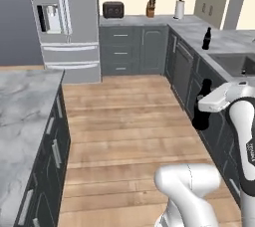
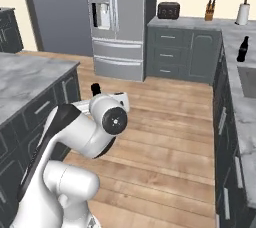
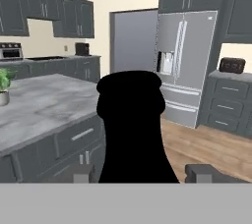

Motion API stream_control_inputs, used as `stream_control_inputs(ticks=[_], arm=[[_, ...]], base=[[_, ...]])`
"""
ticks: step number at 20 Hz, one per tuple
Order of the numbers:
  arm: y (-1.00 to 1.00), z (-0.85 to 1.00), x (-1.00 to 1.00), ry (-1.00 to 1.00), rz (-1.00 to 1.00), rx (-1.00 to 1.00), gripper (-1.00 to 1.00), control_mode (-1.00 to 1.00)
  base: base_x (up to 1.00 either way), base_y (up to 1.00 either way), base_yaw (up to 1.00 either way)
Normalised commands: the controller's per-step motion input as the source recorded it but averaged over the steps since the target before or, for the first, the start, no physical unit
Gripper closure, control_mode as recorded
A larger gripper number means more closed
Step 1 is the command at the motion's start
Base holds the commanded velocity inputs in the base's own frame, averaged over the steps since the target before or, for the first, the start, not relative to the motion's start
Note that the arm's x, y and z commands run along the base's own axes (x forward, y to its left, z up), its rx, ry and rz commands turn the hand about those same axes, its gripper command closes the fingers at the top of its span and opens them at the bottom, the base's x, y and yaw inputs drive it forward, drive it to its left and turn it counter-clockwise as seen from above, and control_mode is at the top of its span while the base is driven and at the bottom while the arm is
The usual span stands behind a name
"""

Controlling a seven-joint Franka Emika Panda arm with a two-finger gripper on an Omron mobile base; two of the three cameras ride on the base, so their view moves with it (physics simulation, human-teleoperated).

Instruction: Place the large bottle from the dining counter next to the other large bottle outside the sink, and place the small bottle from the dining counter next to the other small bottle inside the sink.

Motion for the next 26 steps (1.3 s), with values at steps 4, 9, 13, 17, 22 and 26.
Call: stream_control_inputs(ticks=[4, 9, 13, 17, 22, 26], arm=[[0.00, 0.00, 0.00, 0.00, 0.00, 0.00, 1.00, 1.00], [0.00, 0.00, 0.00, 0.00, 0.00, 0.00, 1.00, 1.00], [0.00, 0.00, 0.00, 0.00, 0.00, 0.00, 1.00, 1.00], [0.00, 0.00, 0.00, 0.00, 0.00, 0.00, 1.00, 1.00], [0.00, 0.00, 0.00, 0.00, 0.00, 0.00, 1.00, 1.00], [0.00, 0.00, 0.00, 0.00, 0.00, 0.00, 1.00, 1.00]], base=[[1.00, 0.20, -0.05], [1.00, 0.27, -0.05], [1.00, 0.32, -0.05], [1.00, 0.32, -0.05], [1.00, 0.31, -0.05], [1.00, 0.31, -0.06]])
